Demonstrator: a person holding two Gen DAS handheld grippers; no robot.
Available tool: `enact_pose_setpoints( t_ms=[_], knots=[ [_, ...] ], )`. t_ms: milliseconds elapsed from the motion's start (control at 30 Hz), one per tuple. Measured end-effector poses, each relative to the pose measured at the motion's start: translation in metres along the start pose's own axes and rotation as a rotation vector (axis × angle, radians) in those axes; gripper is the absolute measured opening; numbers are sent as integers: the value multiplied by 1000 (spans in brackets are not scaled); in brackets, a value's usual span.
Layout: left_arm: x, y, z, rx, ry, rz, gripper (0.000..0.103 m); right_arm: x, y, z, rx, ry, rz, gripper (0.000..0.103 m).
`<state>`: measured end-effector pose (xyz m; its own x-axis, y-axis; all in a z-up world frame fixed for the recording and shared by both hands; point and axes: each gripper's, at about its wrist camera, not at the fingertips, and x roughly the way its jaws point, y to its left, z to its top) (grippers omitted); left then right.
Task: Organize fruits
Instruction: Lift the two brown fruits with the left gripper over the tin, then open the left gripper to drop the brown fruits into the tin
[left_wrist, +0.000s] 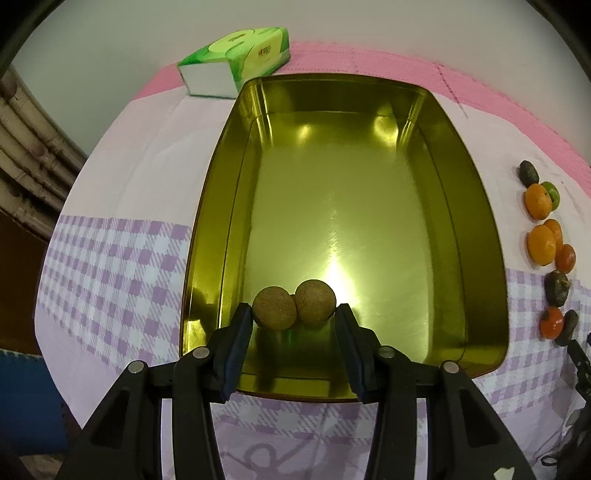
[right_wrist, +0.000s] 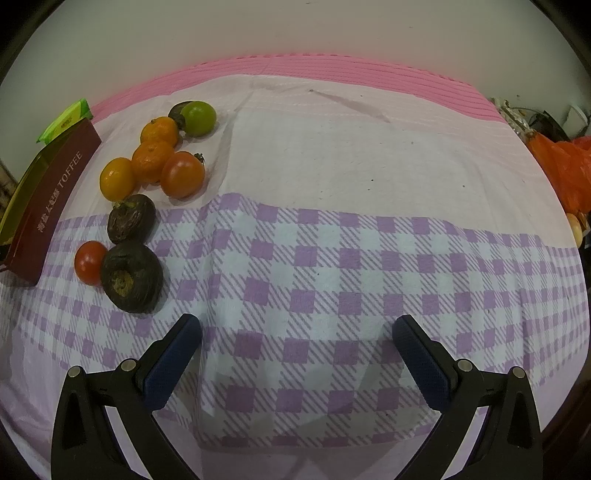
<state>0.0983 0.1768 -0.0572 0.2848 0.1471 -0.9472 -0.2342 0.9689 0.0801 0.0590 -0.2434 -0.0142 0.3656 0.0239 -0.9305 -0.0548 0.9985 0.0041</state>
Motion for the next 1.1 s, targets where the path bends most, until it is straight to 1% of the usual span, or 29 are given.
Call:
enact_pose_setpoints(
  t_ms=[433,633,900,1100],
  knots=[
    [7,2,-4,6,-1,20,42,-1,1,-2,-3,-6,-2,103],
    [3,-2,-5,1,7,31,43,-1,1,-3,-2,-7,-3,103],
    [-2,1,-8,-9,11,43,44,-2,2,-5,-2,-8,-4,103],
    [-2,1,-7,-8,9,42,44,0,0,0,5,-9,-8,103]
  ],
)
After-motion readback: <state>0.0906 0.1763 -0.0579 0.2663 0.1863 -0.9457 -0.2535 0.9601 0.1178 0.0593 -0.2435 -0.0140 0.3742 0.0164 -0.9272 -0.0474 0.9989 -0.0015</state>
